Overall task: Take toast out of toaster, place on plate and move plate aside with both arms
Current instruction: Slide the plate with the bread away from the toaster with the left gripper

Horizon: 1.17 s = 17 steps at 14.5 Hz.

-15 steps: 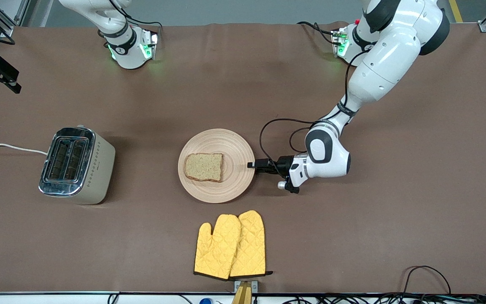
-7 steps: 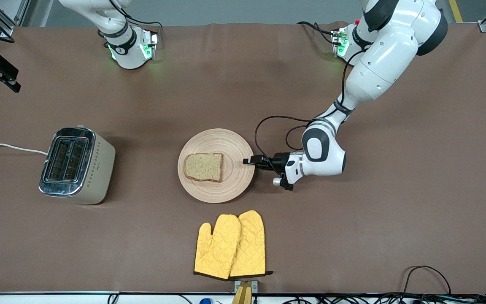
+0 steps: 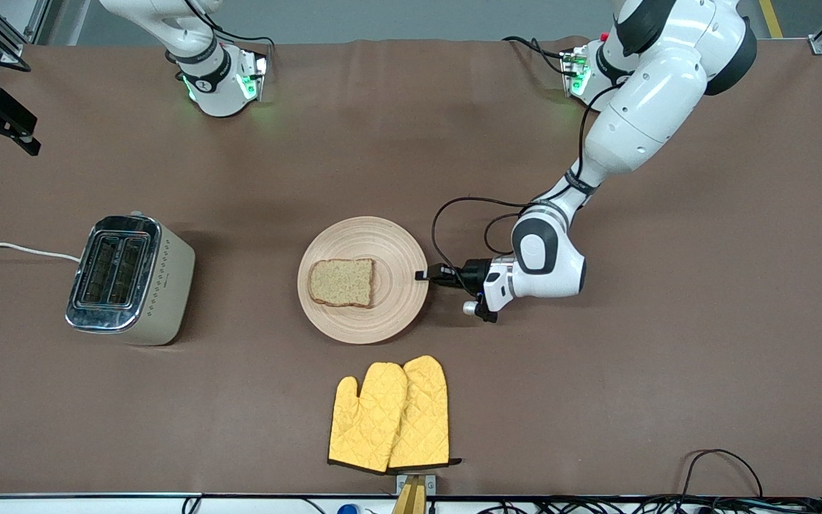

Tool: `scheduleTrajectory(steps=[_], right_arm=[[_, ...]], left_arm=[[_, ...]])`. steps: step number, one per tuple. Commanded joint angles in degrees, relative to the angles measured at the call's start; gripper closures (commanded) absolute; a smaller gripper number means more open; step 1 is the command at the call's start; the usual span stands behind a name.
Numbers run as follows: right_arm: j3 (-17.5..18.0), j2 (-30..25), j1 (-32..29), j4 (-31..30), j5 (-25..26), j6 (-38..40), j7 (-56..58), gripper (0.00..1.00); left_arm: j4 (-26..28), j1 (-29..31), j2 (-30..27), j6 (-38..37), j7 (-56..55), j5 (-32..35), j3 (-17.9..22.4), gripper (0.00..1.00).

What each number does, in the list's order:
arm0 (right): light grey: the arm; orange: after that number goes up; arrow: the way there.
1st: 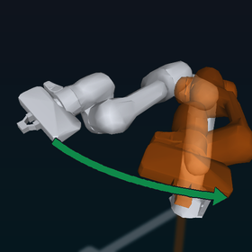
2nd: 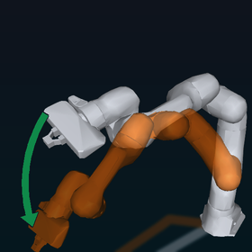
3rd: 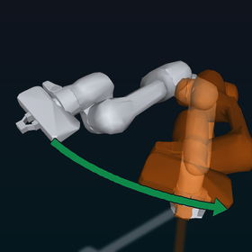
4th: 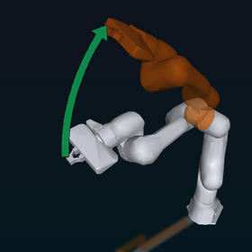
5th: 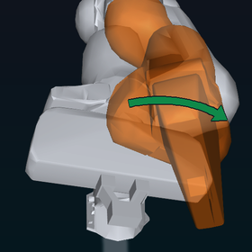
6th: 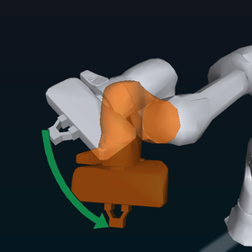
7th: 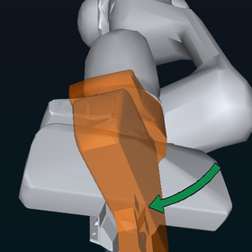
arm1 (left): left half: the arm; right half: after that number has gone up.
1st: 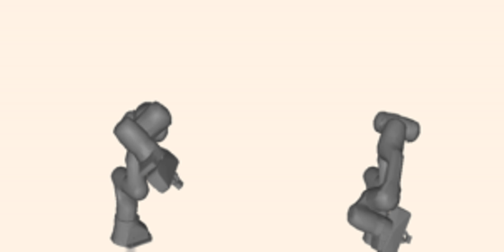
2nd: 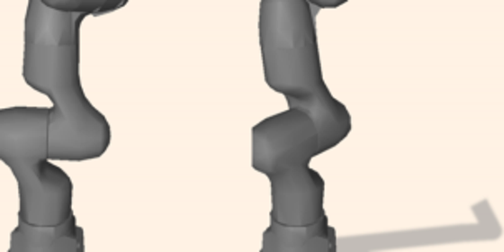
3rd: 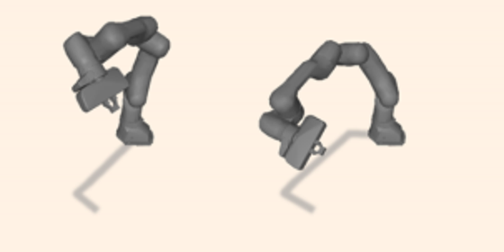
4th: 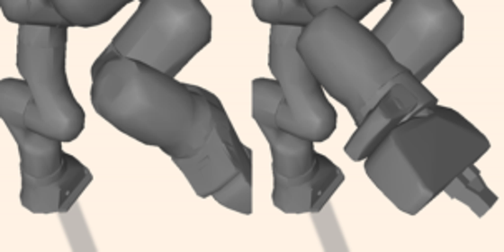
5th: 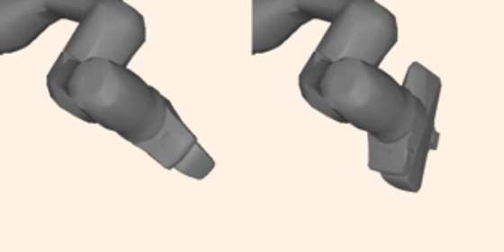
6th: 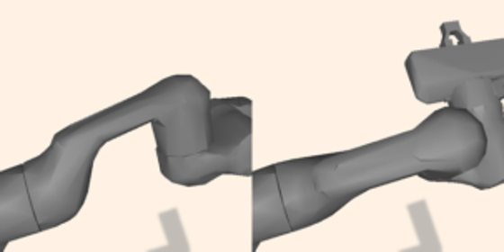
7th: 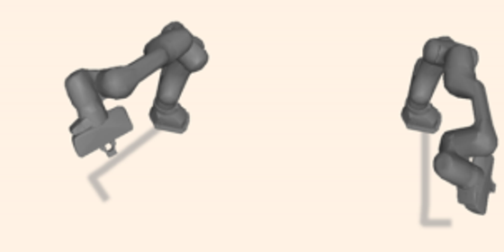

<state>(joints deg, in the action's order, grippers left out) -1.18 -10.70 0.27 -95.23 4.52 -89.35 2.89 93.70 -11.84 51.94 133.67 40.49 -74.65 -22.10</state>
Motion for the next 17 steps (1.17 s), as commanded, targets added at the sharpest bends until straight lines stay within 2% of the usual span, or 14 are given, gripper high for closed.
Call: scheduleTrajectory(steps=[1, 5, 6, 9, 14, 17], right_arm=[[0.21, -0.73, 0.08, -0.22, 0.84, 0.40, -1.04, 0.00], [0.21, -0.73, 0.16, -0.22, 0.84, 0.40, -1.13, 0.00], [0.30, -0.73, 0.16, -0.22, 0.84, 0.32, -1.13, 0.00], [0.30, -0.73, 0.16, -0.22, 0.84, 0.32, -1.13, 0.00], [0.30, -0.73, 0.16, -0.22, 0.75, 0.40, -1.22, 0.00], [0.30, -0.73, 0.16, -0.22, 0.75, 0.40, -1.22, 0.00]], left_arm=[[-0.01, 2.34, -1.31, -4.89, 1.53, -1.29, -0.40, 1.00], [0.26, 10.24, -4.38, -16.49, 1.70, -0.59, -0.31, 1.00], [0.26, 12.43, -5.52, -18.77, 1.18, 1.50, -0.22, 1.00], [-0.44, 21.30, -7.02, -23.17, -2.06, 13.69, -0.40, 1.00], [-4.65, 36.95, -6.59, -32.93, -2.60, 28.73, -0.31, 1.00], [-5.98, 45.91, -5.27, -34.53, -1.47, 35.60, -0.31, 1.00]])
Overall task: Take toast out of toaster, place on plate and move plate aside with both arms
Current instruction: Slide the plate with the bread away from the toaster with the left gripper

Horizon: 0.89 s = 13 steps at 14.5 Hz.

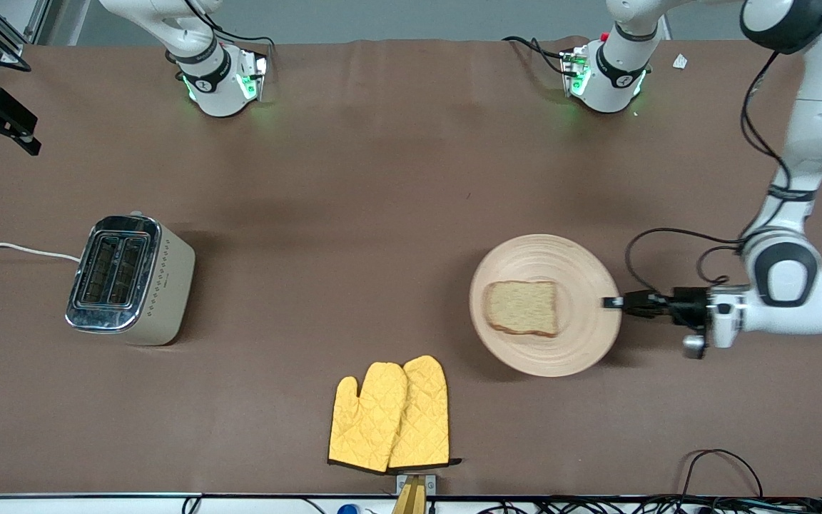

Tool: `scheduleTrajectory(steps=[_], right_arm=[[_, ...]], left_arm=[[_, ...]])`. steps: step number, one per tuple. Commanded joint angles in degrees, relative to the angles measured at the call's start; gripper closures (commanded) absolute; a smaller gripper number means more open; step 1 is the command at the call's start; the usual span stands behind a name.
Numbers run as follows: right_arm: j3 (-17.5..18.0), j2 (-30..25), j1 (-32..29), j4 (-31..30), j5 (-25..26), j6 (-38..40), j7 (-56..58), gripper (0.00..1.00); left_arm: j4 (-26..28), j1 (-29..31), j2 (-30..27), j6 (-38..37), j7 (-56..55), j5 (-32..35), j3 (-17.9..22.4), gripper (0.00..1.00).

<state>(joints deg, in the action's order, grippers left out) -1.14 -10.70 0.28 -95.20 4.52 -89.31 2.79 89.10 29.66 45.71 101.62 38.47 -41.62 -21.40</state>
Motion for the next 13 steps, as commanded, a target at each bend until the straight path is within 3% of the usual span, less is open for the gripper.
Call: scheduleTrajectory(steps=[1, 5, 11, 12, 13], right_arm=[[0.26, -0.73, 0.16, -0.25, 0.75, 0.37, -1.12, 0.00], [0.26, -0.73, 0.16, -0.25, 0.75, 0.37, -1.12, 0.00], [0.17, -0.73, 0.07, -0.25, 0.31, 0.45, -1.12, 0.00], [0.17, -0.73, 0.07, -0.34, 0.14, 0.45, -1.56, 0.00], [0.17, -0.73, -0.02, -0.34, 0.05, 0.63, -1.91, 0.00]], left_arm=[[-1.38, 6.36, 1.22, -2.48, 1.34, 4.25, -1.01, 1.00], [-1.29, 12.34, 3.32, -2.48, 3.45, 4.80, -0.57, 1.00], [-1.38, 14.82, 6.32, -1.69, 4.60, 4.89, 1.09, 0.98], [-1.64, 14.73, 6.32, -1.60, 4.51, 4.88, 1.97, 0.92], [-2.34, 14.73, 6.40, -1.60, 4.08, 5.06, 1.98, 0.77]])
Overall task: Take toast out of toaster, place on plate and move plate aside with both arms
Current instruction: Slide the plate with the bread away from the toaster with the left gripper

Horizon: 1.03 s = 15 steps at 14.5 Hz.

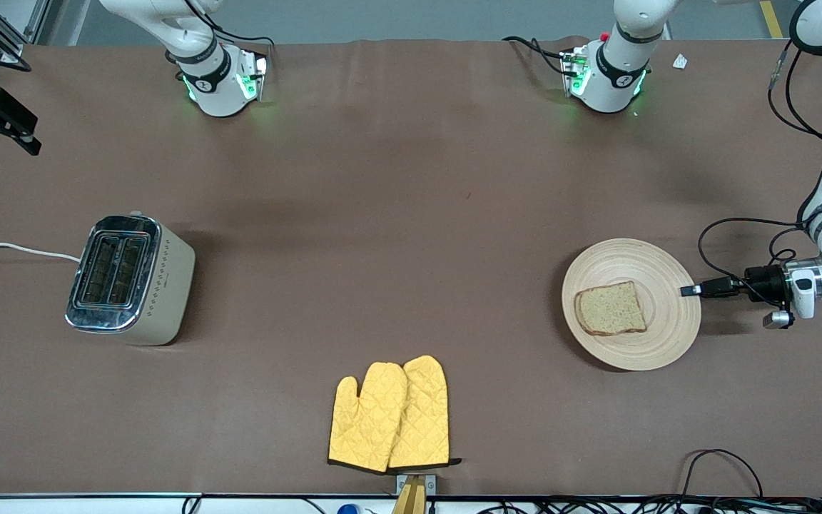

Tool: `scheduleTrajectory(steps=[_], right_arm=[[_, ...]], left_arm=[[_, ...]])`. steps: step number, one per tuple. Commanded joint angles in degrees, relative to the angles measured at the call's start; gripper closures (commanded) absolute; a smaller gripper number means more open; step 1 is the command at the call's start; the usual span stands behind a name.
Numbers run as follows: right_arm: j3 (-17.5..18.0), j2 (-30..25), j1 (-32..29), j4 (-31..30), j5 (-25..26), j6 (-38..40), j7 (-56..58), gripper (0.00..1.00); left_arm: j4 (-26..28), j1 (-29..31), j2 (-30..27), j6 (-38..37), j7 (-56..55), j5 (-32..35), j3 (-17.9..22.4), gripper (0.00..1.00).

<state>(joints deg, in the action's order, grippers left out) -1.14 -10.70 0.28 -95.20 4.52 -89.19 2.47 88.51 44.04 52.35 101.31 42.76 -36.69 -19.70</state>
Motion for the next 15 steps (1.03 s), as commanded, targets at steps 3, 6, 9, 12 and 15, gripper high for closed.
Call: scheduleTrajectory(steps=[3, 6, 9, 12, 15], right_arm=[[0.17, -0.73, -0.02, -0.25, -0.30, 0.95, -1.59, 0.00], [0.17, -0.73, -0.02, -0.16, -0.30, 1.04, -1.59, 0.00], [0.17, -0.73, 0.07, -0.25, -0.30, 1.04, -1.50, 0.00], [0.17, -0.73, 0.07, -0.16, -0.30, 0.95, -1.59, 0.00], [0.17, -0.73, 0.16, 0.10, -0.30, 0.60, -1.50, 0.00]], left_arm=[[-2.02, 0.35, -0.93, -1.29, -0.57, 0.21, 0.36, 0.00], [-5.35, 0.09, -4.70, -1.73, -6.16, 4.40, -0.42, 0.00], [-7.29, 0.00, -11.20, -1.99, -16.52, 12.75, -6.30, 0.00], [-7.47, -1.31, -19.37, -1.99, -30.32, 21.98, -12.89, 0.00], [-8.44, -5.35, -26.67, -2.08, -44.55, 32.96, -18.26, 0.00]])
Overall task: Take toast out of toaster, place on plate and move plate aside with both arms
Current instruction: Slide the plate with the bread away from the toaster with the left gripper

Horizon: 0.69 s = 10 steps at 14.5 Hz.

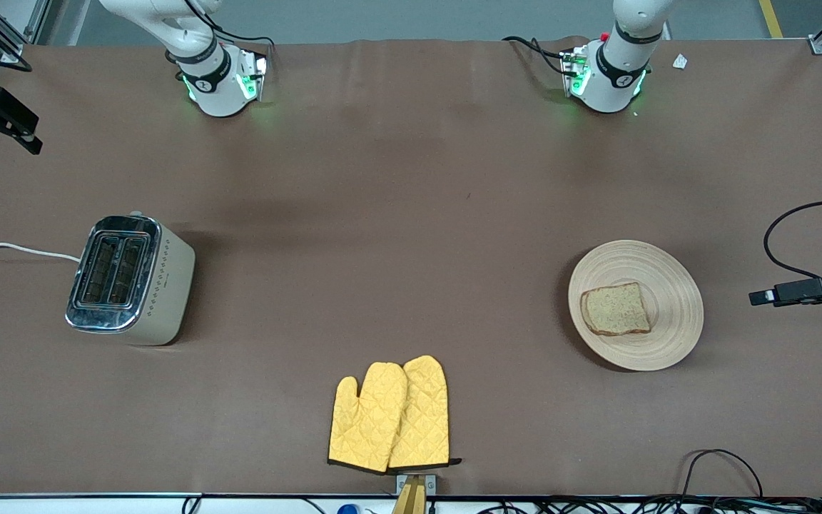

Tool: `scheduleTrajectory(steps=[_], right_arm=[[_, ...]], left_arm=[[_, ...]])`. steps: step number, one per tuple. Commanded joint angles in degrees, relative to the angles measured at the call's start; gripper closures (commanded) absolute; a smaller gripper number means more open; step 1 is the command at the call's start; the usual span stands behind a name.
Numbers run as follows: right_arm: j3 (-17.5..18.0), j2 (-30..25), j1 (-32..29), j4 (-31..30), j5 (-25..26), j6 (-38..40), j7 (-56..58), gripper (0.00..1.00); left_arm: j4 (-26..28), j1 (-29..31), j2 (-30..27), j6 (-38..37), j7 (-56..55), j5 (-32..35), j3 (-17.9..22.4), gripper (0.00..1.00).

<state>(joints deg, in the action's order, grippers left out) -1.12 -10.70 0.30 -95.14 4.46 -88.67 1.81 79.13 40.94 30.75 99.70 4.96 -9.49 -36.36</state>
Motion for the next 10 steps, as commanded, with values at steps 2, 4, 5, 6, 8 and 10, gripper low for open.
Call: scheduleTrajectory(steps=[2, 4, 5, 6, 8, 10], right_arm=[[0.24, -0.73, 0.23, -0.13, -0.33, 0.52, -0.84, 0.00], [0.24, -0.73, 0.14, -0.13, -0.33, 0.43, -0.84, 0.00], [0.15, -0.73, 0.14, -0.13, -0.50, 0.34, -0.84, 0.00], [0.15, -0.73, 0.05, -0.31, -0.59, 0.34, -0.84, 0.00], [0.06, -0.73, -0.04, -0.40, -0.68, 0.52, -0.84, 0.00], [0.06, -0.73, 0.05, -0.40, -0.68, 0.52, -0.93, 0.00]], left_arm=[[0.94, -3.41, -8.32, -3.10, -13.99, 9.74, -5.10, 0.00], [0.85, -3.41, -10.34, -6.35, -18.57, 13.24, -9.06, 0.00], [0.93, -3.41, -11.92, -7.50, -20.07, 16.05, -11.08, 0.00], [0.94, -3.41, -13.59, -8.12, -21.73, 18.25, -12.84, 0.00], [0.94, -3.59, -16.84, -11.18, -21.58, 19.51, -13.39, 0.00], [1.20, -9.87, -21.93, -12.59, -21.31, 19.16, -7.11, 0.00]])
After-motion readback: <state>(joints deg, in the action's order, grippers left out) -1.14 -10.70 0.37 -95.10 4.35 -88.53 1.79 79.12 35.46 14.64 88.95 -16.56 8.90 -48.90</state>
